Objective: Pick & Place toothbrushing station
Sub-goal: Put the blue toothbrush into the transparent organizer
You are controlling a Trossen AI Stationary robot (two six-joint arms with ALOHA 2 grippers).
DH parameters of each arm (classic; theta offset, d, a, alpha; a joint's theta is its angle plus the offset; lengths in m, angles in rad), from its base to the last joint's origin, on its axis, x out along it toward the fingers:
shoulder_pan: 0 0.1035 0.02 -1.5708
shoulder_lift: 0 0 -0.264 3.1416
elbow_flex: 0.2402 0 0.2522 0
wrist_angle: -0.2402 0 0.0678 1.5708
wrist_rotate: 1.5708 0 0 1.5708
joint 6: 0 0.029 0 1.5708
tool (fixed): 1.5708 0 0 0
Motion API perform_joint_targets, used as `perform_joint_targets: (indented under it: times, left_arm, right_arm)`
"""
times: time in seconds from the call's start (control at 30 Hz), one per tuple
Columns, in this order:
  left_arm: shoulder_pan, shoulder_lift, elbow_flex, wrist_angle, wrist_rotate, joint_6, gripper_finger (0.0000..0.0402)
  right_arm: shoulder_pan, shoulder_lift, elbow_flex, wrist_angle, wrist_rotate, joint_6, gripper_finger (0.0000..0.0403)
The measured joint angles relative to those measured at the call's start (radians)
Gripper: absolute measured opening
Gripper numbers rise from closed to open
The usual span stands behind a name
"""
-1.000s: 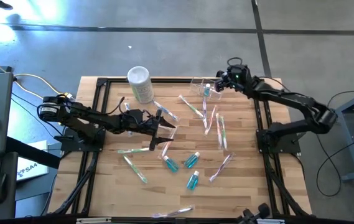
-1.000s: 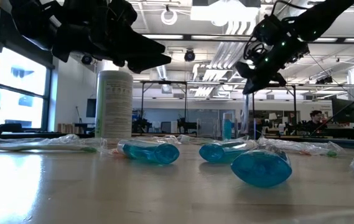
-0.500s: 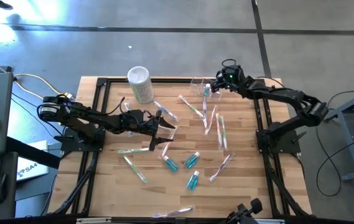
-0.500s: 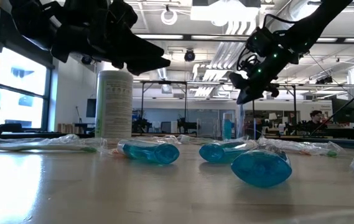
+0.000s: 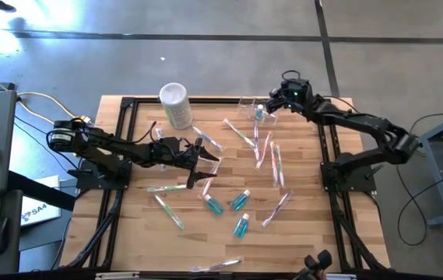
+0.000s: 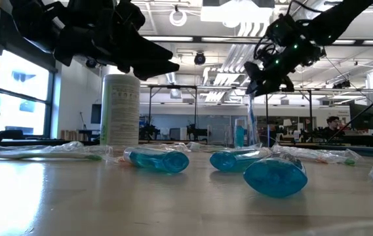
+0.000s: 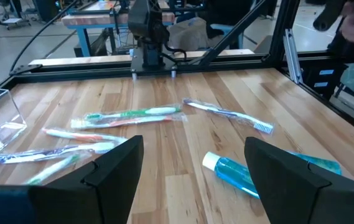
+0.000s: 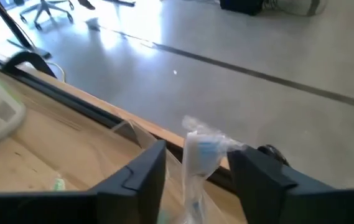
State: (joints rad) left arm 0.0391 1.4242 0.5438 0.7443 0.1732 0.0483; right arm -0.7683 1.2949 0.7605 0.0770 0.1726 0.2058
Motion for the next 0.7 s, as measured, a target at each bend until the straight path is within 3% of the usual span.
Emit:
perform_joint_targets:
  times: [0.13, 0.2, 0.33, 0.5, 0.6, 0.7]
  left_arm:
    - [0.000, 0.000, 0.000, -0.008, -0.005, 0.000, 0.0276]
    - [0.000, -0.014, 0.000, -0.032, -0.008, 0.001, 0.0276]
    - [0.013, -0.080, 0.082, -0.318, -0.067, 0.102, 0.0276]
    - [0.014, -0.093, 0.261, -0.791, -0.305, 0.324, 0.0276]
    - [0.022, -0.057, 0.361, -0.951, -0.375, 0.377, 0.0276]
    - [0.037, -0.019, 0.419, -1.014, -0.391, 0.388, 0.0276]
  right_arm:
    - [0.015, -0.091, 0.000, -0.040, -0.011, 0.002, 0.0208]
    - [0.023, -0.145, 0.000, -0.065, -0.069, 0.004, 0.0216]
    - [0.042, -0.244, 0.000, -0.116, -0.356, 0.004, 0.0217]
    - [0.101, -0.329, 0.000, -0.148, -0.739, 0.008, 0.0209]
    - [0.163, -0.355, 0.000, -0.176, -0.884, 0.005, 0.0205]
    - [0.253, -0.363, 0.000, -0.195, -0.936, -0.017, 0.0204]
